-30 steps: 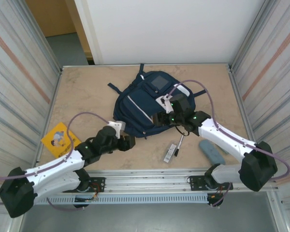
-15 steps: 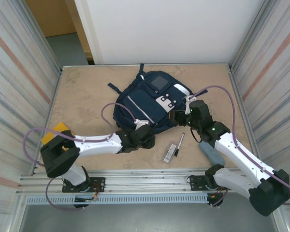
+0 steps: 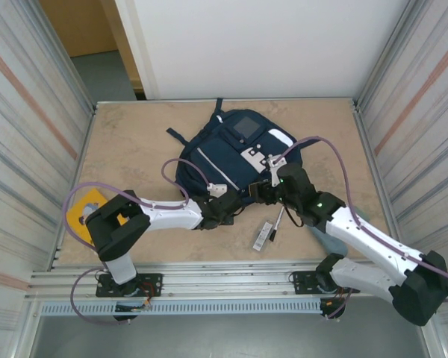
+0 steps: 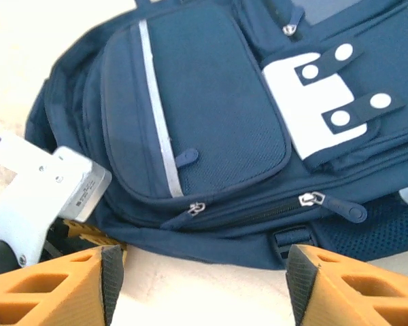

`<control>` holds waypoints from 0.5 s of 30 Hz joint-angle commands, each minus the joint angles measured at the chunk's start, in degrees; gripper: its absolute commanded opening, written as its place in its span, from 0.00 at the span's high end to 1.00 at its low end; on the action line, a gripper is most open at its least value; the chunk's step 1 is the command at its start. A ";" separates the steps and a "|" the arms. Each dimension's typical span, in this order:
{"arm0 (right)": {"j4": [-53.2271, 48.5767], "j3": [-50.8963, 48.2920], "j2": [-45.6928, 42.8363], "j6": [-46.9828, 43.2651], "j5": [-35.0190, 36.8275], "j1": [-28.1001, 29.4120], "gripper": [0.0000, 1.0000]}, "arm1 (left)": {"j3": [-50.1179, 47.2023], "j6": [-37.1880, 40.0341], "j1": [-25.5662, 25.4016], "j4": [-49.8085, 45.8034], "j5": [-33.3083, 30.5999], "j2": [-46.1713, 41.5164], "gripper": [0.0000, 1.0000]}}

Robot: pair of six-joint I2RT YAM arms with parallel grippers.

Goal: Pack books, pencil case, and school supplies into a backpack

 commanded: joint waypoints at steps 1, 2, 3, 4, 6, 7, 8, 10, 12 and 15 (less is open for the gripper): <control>0.01 -1.59 -1.33 0.95 4.15 0.75 0.35 | 0.32 2.36 0.62 0.87 -0.90 -1.11 0.89; -0.28 -2.54 -2.71 2.78 5.36 0.69 0.33 | -0.06 2.90 0.54 0.82 -0.87 -1.71 0.93; -0.92 -3.30 -4.03 4.63 6.48 0.52 0.31 | -0.38 3.48 0.62 0.83 -0.98 -2.47 0.95; -1.63 -3.83 -4.74 6.16 7.17 0.31 0.30 | -0.77 3.97 0.60 0.88 -0.87 -3.02 0.97; -2.88 -4.75 -5.87 10.94 9.37 0.22 0.17 | -1.79 6.32 0.57 2.32 -0.44 -4.81 1.00; -4.12 -5.23 -6.26 15.59 11.23 0.22 0.08 | -2.78 8.22 0.41 4.43 0.22 -5.99 1.00; -5.66 -5.40 -6.61 20.94 12.63 -0.12 0.00 | -4.27 10.13 0.28 6.98 1.03 -7.21 1.00; -6.76 -5.59 -6.67 28.81 8.35 -2.25 0.01 | -6.57 12.38 0.38 10.87 2.53 -9.40 1.00; -10.75 -4.20 -5.44 40.63 0.67 -5.78 0.00 | -8.03 14.12 0.79 12.78 3.71 -11.62 1.00; -16.14 -0.77 -2.12 55.51 -4.41 -4.97 0.01 | -9.21 17.08 1.15 14.62 5.76 -14.50 1.00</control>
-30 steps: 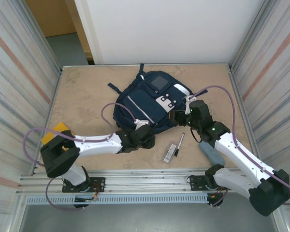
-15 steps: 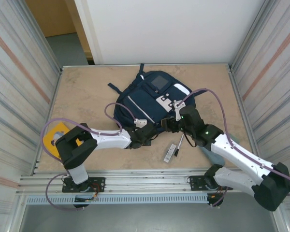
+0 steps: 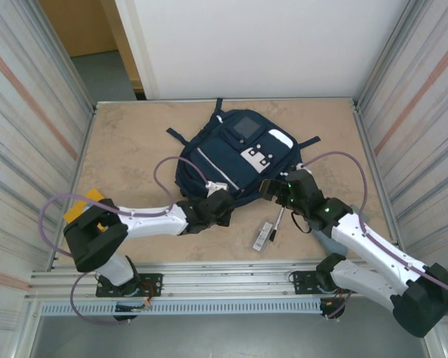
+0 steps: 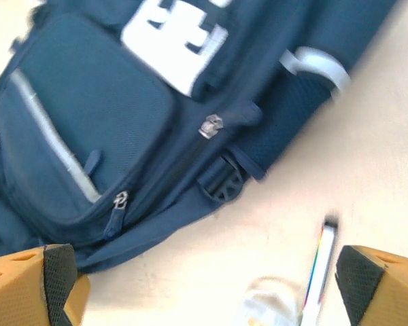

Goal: Pack books, pencil case, and school supplies into a backpack

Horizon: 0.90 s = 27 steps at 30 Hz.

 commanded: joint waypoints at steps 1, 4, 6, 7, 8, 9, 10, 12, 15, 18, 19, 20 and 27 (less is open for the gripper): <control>-8.48 4.57 4.24 23.08 -6.10 2.92 0.01 | -1.47 5.76 0.54 4.93 2.15 -4.58 1.00; -12.44 8.66 8.06 29.52 -1.54 8.38 0.00 | -1.71 6.79 0.64 4.97 3.32 -6.08 1.00; -11.17 9.66 10.90 32.39 -0.72 9.16 0.02 | -2.22 7.88 0.77 5.77 4.98 -6.70 1.00; -9.12 9.76 12.35 32.41 -1.08 9.09 0.03 | -2.52 8.11 0.78 6.26 5.65 -6.89 1.00; -6.62 9.87 14.10 32.48 -1.43 9.12 0.05 | -2.89 8.22 0.73 6.76 6.15 -7.04 1.00; -4.68 10.09 15.65 32.50 -1.84 9.04 0.07 | -3.25 8.22 0.78 7.17 6.58 -7.12 1.00; -3.39 10.66 17.69 33.01 -2.26 9.03 0.08 | -3.64 8.26 0.75 7.65 7.12 -7.08 1.00; -1.65 11.98 21.28 33.63 -3.97 8.70 0.13 | -3.84 8.46 0.78 8.12 8.14 -7.03 1.00; 2.68 12.87 25.62 33.21 -5.96 8.76 0.13 | -3.95 8.98 0.68 8.17 9.13 -7.12 1.00; 4.65 13.80 29.69 27.57 -2.28 8.68 0.29 | -4.47 9.37 0.79 9.66 9.85 -7.51 1.00; 4.55 13.81 30.76 26.94 -1.25 8.40 0.45 | -4.34 9.68 0.77 9.62 9.97 -7.70 1.00; 5.38 13.60 31.51 26.24 -1.45 7.82 0.56 | -4.00 9.72 0.76 8.69 9.56 -7.85 1.00; 2.03 16.82 32.28 15.09 -5.57 4.64 0.95 | -4.51 9.69 3.91 -0.52 7.90 -13.21 1.00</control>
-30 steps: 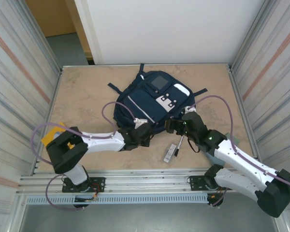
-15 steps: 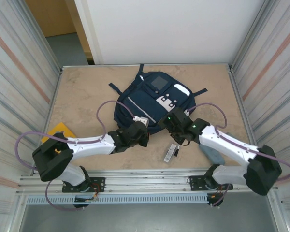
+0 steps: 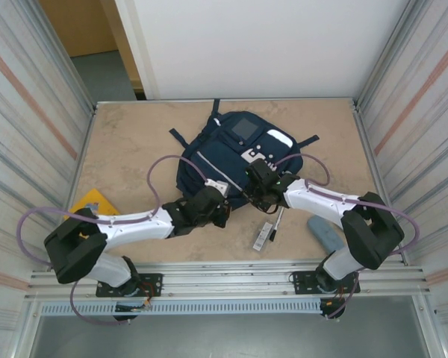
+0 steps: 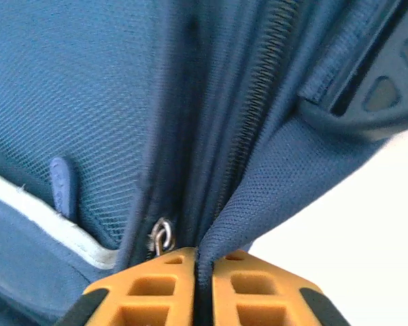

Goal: Pack books, pencil case, and school supplies into a backpack

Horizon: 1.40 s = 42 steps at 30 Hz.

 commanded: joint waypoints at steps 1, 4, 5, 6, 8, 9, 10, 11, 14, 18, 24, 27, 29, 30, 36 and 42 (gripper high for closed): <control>-3.30 2.68 -0.38 -11.26 1.19 -1.97 0.97 | -0.69 1.86 2.12 -6.36 -1.14 -6.00 1.00; -7.84 4.21 -0.07 -17.93 0.13 -5.40 1.00 | -3.05 2.91 3.81 -11.47 -3.06 -11.26 1.00; -9.01 4.58 0.23 -19.88 -0.46 -6.66 1.00 | -3.97 2.91 4.78 -12.87 -2.69 -13.17 1.00; -9.68 4.58 0.43 -22.41 -0.95 -8.22 1.00 | -5.18 3.01 6.07 -14.14 -1.67 -15.56 1.00; -8.93 4.24 0.72 -27.01 -2.62 -10.75 1.00 | -7.91 3.19 8.77 -15.66 0.57 -20.60 1.00; -8.65 4.28 1.24 -29.63 -3.93 -12.24 1.00 | -9.29 3.58 10.23 -15.98 2.20 -23.26 1.00; -8.45 4.40 1.82 -31.65 -5.48 -13.79 1.00 | -10.63 4.09 11.59 -16.32 4.15 -25.71 1.00; -7.87 4.48 2.46 -33.91 -7.69 -15.28 1.00 | -11.45 4.50 12.82 -16.71 5.45 -27.39 1.00; -5.75 4.64 4.38 -38.25 -12.72 -18.92 1.00 | -12.94 6.23 15.42 -18.44 8.48 -32.42 1.00; -5.06 6.21 7.24 -39.14 -16.89 -22.75 0.90 | -13.52 7.50 15.69 -18.36 10.55 -33.99 1.00; -7.60 5.92 5.92 -33.72 -23.40 -22.69 0.29 | -13.62 4.23 13.98 -12.72 13.40 -28.08 1.00; -13.85 6.75 5.27 -26.91 -26.11 -19.93 0.25 | -12.47 3.08 10.87 -9.81 12.25 -24.67 1.00; -14.44 5.70 4.59 -20.94 -26.25 -16.74 0.24 | -11.34 2.80 8.95 -8.11 11.45 -22.56 1.00; -14.60 5.25 4.34 -17.24 -26.13 -14.38 0.24 | -10.80 2.68 8.10 -7.25 11.11 -21.48 1.00; -13.08 6.91 3.75 0.01 -19.81 -2.15 0.24 | -7.85 2.47 5.72 -5.68 11.79 -17.70 1.00; -14.20 9.08 6.45 0.25 -13.27 -1.13 0.52 | -8.63 2.10 5.75 -6.28 11.25 -19.35 1.00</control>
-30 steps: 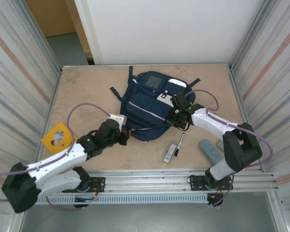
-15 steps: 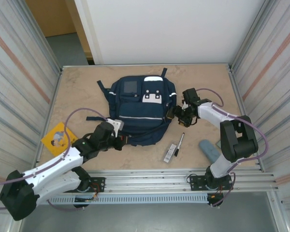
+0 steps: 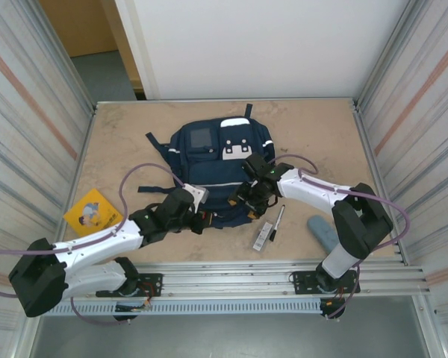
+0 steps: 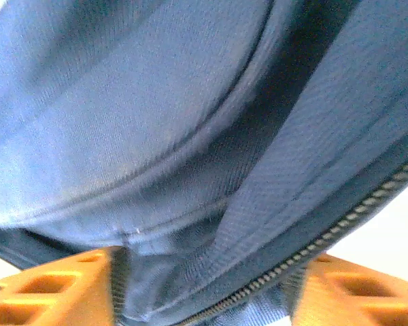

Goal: Pack books, pencil case, and school supplies into a backpack

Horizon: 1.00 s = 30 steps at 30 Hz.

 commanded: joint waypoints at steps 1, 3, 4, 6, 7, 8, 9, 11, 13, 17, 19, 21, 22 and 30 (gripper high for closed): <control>-1.93 1.38 0.17 2.57 6.99 -0.17 0.76 | 0.88 -0.66 -0.32 0.17 -0.98 -2.12 1.00; -3.99 1.93 -0.57 0.59 9.85 -0.80 0.93 | 0.44 -0.99 -0.11 -2.67 -3.33 -4.24 1.00; -5.30 2.35 -0.89 -0.53 11.01 -1.33 0.96 | 0.08 -0.82 0.22 -4.15 -4.08 -5.61 1.00; -6.63 2.09 -1.51 -2.29 11.87 -2.65 0.97 | -1.03 -0.84 1.41 -5.81 -4.28 -8.69 1.00; -6.14 1.34 -1.80 -3.05 11.39 -3.58 0.98 | -1.80 -0.91 2.29 -6.48 -4.13 -10.88 1.00; -5.12 0.43 -2.02 -3.75 10.16 -4.87 0.99 | -2.68 -1.06 3.03 -6.86 -4.18 -12.82 1.00; -4.16 -0.54 -2.03 -3.92 8.86 -6.08 1.00 | -3.39 -1.30 3.81 -7.18 -4.13 -14.81 1.00; -2.41 -1.76 -1.65 -6.89 5.82 -8.92 1.00 | -5.50 -2.05 5.97 -7.90 -4.48 -18.46 1.00; -1.56 -1.91 -0.77 -9.26 4.88 -11.12 1.00 | -7.31 -3.15 8.79 -9.14 -4.57 -20.57 1.00; 0.44 -0.85 2.26 -16.28 0.58 -15.86 1.00 | -9.50 -3.26 15.13 -10.31 -2.20 -21.77 1.00; 1.40 -0.21 3.53 -20.33 -2.77 -18.54 1.00 | -10.10 -3.25 18.13 -8.41 0.29 -20.70 1.00; 3.31 -1.31 3.31 -21.47 -5.26 -21.18 1.00 | -10.09 -3.43 19.57 -5.06 3.22 -18.87 1.00; 5.28 -2.12 2.75 -21.92 -7.45 -22.23 1.00 | -9.77 -2.97 19.59 -2.80 5.46 -17.69 1.00; 4.99 -1.54 -1.58 -27.00 -9.91 -24.03 0.88 | -3.12 3.87 10.76 4.44 13.82 -9.88 0.23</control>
